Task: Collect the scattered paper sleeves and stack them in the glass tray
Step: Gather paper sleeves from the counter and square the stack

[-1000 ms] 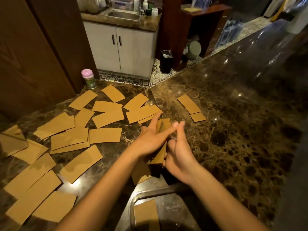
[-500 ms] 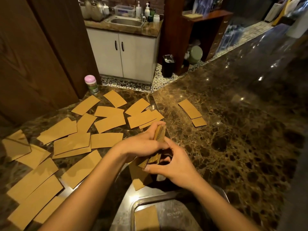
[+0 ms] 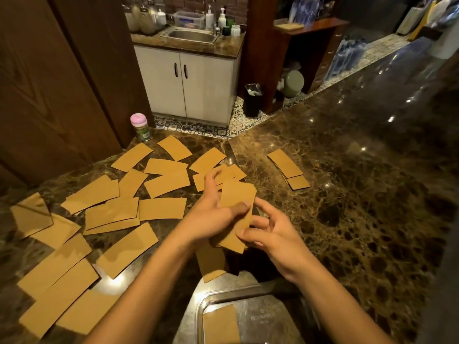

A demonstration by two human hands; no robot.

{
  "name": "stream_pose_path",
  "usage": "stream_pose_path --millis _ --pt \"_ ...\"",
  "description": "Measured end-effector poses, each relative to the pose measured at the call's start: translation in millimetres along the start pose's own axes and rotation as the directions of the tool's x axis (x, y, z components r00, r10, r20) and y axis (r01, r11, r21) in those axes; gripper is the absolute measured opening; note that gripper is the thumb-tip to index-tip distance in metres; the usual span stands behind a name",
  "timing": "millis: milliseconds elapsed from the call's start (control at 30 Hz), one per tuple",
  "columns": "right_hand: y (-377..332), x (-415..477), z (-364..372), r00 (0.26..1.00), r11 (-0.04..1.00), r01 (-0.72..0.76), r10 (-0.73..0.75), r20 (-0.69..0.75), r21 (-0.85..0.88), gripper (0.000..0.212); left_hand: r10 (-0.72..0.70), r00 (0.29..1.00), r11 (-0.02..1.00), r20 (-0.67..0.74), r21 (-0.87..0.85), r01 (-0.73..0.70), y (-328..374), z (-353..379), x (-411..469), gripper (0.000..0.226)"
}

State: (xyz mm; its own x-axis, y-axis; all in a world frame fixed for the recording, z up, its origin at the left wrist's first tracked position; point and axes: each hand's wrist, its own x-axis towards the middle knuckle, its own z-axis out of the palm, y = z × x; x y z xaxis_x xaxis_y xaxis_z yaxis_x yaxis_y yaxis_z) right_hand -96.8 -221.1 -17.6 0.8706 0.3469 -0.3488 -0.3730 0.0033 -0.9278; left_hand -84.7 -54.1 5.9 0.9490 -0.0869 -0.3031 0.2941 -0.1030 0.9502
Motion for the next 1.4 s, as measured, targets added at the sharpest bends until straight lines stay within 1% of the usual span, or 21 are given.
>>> stream_pose_path --millis 33,100,167,233,267,333,433,533,567,633,700,767,800,833,900,967,1067,1133,1167,1300,1400 --pt "-6.2 -4.2 0.4 1.000 1.000 0.012 -0.013 0.019 0.026 0.070 -0.061 0.997 0.971 0.040 -0.228 0.068 -1.2 -1.6 -4.4 0.069" --pt "-16.7 -14.4 5.9 0.996 0.996 0.069 -0.066 0.068 -0.051 0.070 -0.135 0.961 0.787 0.240 -0.564 0.251 -4.3 -0.7 -13.4 0.052" --pt "-22.9 -22.3 12.0 0.984 0.936 0.171 -0.148 0.097 -0.307 0.073 -0.070 0.924 0.609 0.375 -0.718 0.338 -13.1 0.8 -23.6 0.050" --pt "-29.4 -29.4 14.7 0.968 0.761 0.219 -0.249 0.036 -0.611 0.096 0.011 0.923 0.525 0.384 -0.788 0.321 -15.8 2.5 -32.6 0.051" --pt "-33.1 -33.3 16.0 0.954 0.667 0.224 -0.300 0.019 -0.711 0.111 0.033 0.938 0.530 0.344 -0.802 0.276 -16.3 1.6 -37.5 0.049" --pt "-40.9 -40.2 19.3 0.915 0.499 0.337 -0.373 0.153 -0.799 0.121 0.026 0.969 0.601 0.244 -0.778 0.180 -14.8 3.0 -35.1 0.046" --pt "-52.7 -42.3 22.9 0.882 0.407 0.459 -0.318 0.349 -0.789 0.102 -0.015 0.990 0.711 0.140 -0.695 0.109 -7.7 8.4 -38.2 0.043" --pt "-70.1 -43.3 22.2 0.883 0.362 0.468 -0.236 0.406 -0.806 0.091 0.063 0.946 0.608 0.319 -0.764 0.217 -0.6 16.6 -56.1 0.058" --pt "-74.4 -44.9 22.0 0.880 0.319 0.475 -0.197 0.433 -0.820 0.092 0.087 0.935 0.574 0.343 -0.784 0.234 -1.0 18.0 -60.1 0.064" --pt "-76.0 -45.7 21.9 0.860 0.149 0.506 -0.171 0.481 -0.850 0.092 0.079 0.939 0.554 0.336 -0.798 0.239 -3.1 20.3 -61.3 0.073" --pt "-73.5 -43.4 21.5 0.838 0.025 0.516 -0.222 0.498 -0.856 0.089 0.038 0.947 0.566 0.319 -0.788 0.242 3.5 23.5 -59.6 0.061" --pt "-73.4 -39.6 18.2 0.837 -0.007 0.498 -0.258 0.483 -0.867 0.089 -0.010 0.951 0.577 0.309 -0.775 0.258 4.6 25.0 -54.6 0.047" --pt "-73.6 -38.4 15.8 0.841 -0.016 0.490 -0.252 0.478 -0.871 0.091 -0.050 0.956 0.522 0.290 -0.808 0.273 4.4 23.3 -52.4 0.042" --pt "-74.2 -38.1 13.0 0.847 -0.021 0.484 -0.241 0.474 -0.875 0.092 -0.079 0.964 0.525 0.254 -0.811 0.256 0.0 22.6 -50.6 0.035" --pt "-75.2 -38.9 8.9 0.863 0.010 0.471 -0.214 0.458 -0.882 0.090 -0.085 0.951 0.572 0.297 -0.767 0.290 -2.5 26.6 -55.1 0.033" --pt "-74.0 -41.1 9.9 0.897 0.136 0.434 -0.162 0.412 -0.891 0.089 -0.051 0.948 0.514 0.316 -0.805 0.296 -7.8 30.0 -65.0 0.044" --pt "-64.9 -43.7 14.8 0.943 0.497 0.323 -0.235 0.233 -0.805 0.097 -0.014 0.981 0.520 0.195 -0.836 0.174 -12.1 35.8 -65.7 0.044" --pt "-55.5 -45.1 15.6 0.959 0.734 0.249 -0.278 0.055 -0.632 0.109 -0.035 0.993 0.544 0.109 -0.832 0.110 -6.0 37.1 -65.9 0.047" --pt "-50.6 -45.0 15.1 0.964 0.821 0.242 -0.264 0.032 -0.517 0.110 -0.044 0.995 0.569 0.090 -0.816 0.099 -7.3 35.5 -66.6 0.050" --pt "-38.7 -45.1 15.0 0.967 0.934 0.255 -0.253 0.042 -0.252 0.060 -0.052 0.996 0.561 0.073 -0.823 0.090 -0.8 27.8 -72.3 0.051" --pt "-34.5 -46.7 13.7 0.966 0.956 0.256 -0.258 0.004 -0.146 0.045 -0.012 0.997 0.520 0.075 -0.851 0.070 -4.3 20.7 -73.5 0.047"
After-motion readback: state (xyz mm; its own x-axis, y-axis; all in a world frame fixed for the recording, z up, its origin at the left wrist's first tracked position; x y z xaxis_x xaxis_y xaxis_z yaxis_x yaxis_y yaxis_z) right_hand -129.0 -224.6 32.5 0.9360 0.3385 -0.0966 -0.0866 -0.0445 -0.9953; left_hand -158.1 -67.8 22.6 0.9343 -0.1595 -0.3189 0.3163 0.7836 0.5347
